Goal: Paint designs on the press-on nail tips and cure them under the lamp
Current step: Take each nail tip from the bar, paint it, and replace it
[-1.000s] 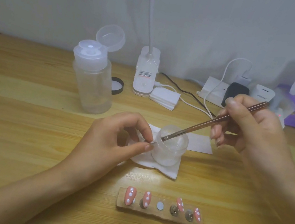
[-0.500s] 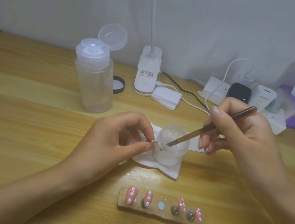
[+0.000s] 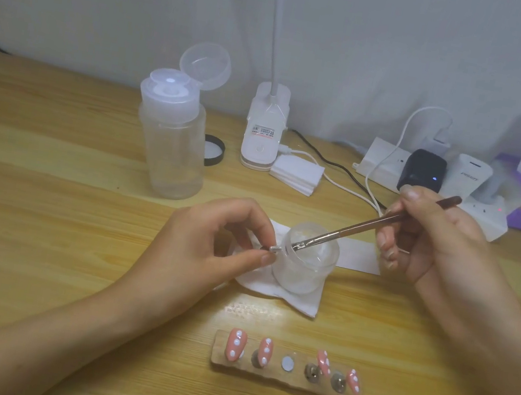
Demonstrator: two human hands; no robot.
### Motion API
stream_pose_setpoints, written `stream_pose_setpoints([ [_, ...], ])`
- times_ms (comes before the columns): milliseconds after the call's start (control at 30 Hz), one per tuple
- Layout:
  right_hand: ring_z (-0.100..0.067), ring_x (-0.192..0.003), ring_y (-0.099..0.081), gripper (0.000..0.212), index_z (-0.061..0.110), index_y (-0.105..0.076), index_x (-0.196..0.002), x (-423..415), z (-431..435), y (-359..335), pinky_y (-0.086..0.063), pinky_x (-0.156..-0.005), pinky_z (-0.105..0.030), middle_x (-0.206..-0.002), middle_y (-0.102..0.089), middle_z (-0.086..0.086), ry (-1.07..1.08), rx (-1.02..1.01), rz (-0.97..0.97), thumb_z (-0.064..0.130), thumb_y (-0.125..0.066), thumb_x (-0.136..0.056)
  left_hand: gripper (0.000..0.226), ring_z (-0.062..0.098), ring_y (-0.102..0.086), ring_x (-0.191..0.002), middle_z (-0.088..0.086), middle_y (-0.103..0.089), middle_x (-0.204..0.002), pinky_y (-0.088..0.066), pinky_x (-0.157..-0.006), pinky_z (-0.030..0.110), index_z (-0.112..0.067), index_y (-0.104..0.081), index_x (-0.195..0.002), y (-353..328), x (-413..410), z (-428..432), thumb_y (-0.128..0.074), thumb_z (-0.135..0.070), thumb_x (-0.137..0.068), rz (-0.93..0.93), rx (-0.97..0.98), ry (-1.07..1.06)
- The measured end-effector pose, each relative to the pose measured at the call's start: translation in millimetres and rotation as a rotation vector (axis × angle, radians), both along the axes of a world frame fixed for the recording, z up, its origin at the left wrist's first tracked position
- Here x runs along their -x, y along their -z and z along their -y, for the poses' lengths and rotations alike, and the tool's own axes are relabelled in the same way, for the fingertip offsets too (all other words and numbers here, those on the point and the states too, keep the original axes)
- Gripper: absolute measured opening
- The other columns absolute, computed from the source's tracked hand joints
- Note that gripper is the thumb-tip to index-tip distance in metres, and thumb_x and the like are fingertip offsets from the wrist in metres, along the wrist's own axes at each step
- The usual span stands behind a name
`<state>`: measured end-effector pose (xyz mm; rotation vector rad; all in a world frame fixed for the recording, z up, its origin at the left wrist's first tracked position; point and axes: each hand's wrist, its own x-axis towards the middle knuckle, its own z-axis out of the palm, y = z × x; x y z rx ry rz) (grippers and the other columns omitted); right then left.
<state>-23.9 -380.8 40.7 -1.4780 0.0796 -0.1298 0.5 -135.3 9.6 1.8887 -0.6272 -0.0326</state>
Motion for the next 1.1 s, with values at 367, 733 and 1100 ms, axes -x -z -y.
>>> stream_pose_setpoints([
  [367, -0.019, -0.05, -0.057, 0.028, 0.013, -0.053, -0.075, 6.5, -4.6, -17.0, -0.047, -0.047, -0.024, -0.056, -0.06, -0.01, 0.036, 0.304, 0.309, 0.029, -0.055, -0.098, 0.017, -0.004, -0.054, -0.055, -0.018, -0.063, -0.072, -0.035, -0.053, 0.005, -0.021, -0.068, -0.077, -1.1, 1.5, 0.3, -0.079, -0.009, -0.08, 0.0, 0.009, -0.007],
  [733, -0.02, -0.051, -0.06, 0.032, 0.002, -0.053, -0.078, 11.6, -19.3, -7.9, -0.052, -0.05, -0.027, -0.059, -0.064, -0.013, -0.013, 0.346, 0.227, 0.031, -0.055, -0.091, 0.018, -0.005, -0.052, -0.052, -0.019, -0.062, -0.07, -0.034, -0.05, 0.005, -0.02, -0.068, -0.076, -1.2, 2.5, 1.1, -0.08, -0.007, -0.079, -0.011, 0.011, 0.006],
  [1100, -0.018, -0.051, -0.056, 0.027, 0.014, -0.056, -0.074, 6.8, -14.2, -0.7, -0.048, -0.048, -0.024, -0.057, -0.062, -0.007, 0.025, 0.142, 0.162, 0.036, -0.056, -0.089, 0.016, -0.003, -0.054, -0.055, -0.019, -0.062, -0.072, -0.035, -0.054, 0.005, -0.022, -0.068, -0.077, 0.5, 1.3, -0.1, -0.079, -0.011, -0.08, -0.016, 0.011, 0.006],
])
